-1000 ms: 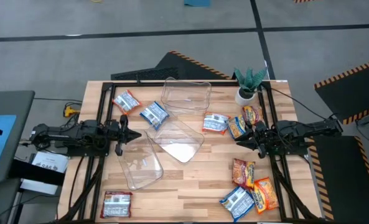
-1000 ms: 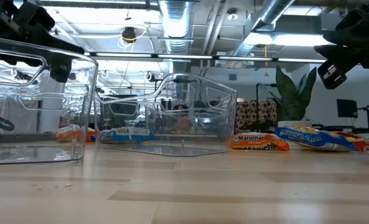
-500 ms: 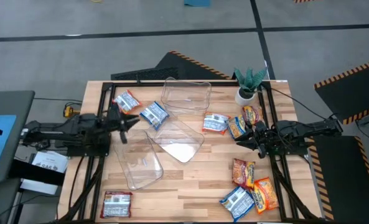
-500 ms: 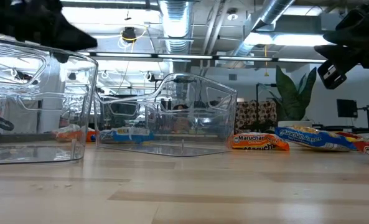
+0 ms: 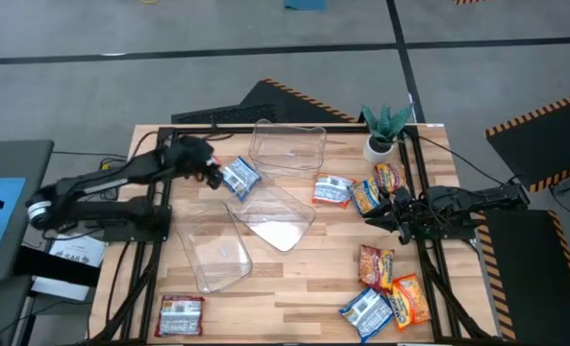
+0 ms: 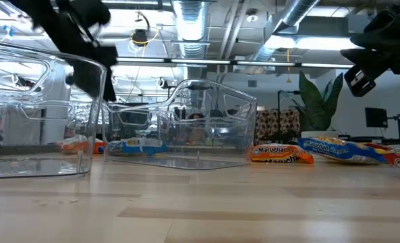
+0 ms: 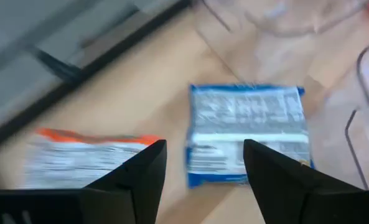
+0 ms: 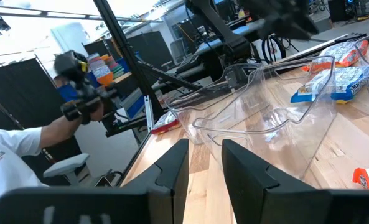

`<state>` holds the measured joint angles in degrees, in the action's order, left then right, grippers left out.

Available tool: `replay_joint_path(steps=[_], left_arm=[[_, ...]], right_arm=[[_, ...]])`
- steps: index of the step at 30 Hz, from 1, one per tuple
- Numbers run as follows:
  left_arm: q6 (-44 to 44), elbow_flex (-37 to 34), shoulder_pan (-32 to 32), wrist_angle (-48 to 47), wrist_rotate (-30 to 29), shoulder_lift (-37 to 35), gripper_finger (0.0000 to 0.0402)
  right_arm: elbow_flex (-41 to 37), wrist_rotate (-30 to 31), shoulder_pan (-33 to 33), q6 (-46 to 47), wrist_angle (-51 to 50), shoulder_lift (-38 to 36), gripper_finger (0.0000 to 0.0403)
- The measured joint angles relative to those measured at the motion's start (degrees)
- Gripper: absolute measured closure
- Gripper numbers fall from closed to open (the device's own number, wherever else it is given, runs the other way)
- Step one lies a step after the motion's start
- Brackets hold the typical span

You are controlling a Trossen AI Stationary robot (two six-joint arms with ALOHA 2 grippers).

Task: Sort Maruchan noodles
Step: Put the top left blue noodle pack into the bottom transparent bin

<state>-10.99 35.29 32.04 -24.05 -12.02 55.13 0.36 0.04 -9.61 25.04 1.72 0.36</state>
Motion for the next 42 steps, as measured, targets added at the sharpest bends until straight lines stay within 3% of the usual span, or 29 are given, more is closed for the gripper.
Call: replay_joint_path(steps=[6, 16, 42], left_arm=[[-0.3, -0.9, 8.0, 5.5, 11.5, 11.1, 0.0197], [-1.9, -0.9, 8.8, 6.9, 20.7, 18.3, 0.0197], [-3.3, -2.5, 9.1, 13.6, 19.1, 22.5, 0.0197]], right_arm=[[0.0, 0.0, 0.0, 0.0, 0.0, 0.0, 0.028], [0.0, 0.0, 0.0, 0.0, 0.0, 0.0, 0.028], [0.0, 0.0, 0.0, 0.0, 0.0, 0.0, 0.028]])
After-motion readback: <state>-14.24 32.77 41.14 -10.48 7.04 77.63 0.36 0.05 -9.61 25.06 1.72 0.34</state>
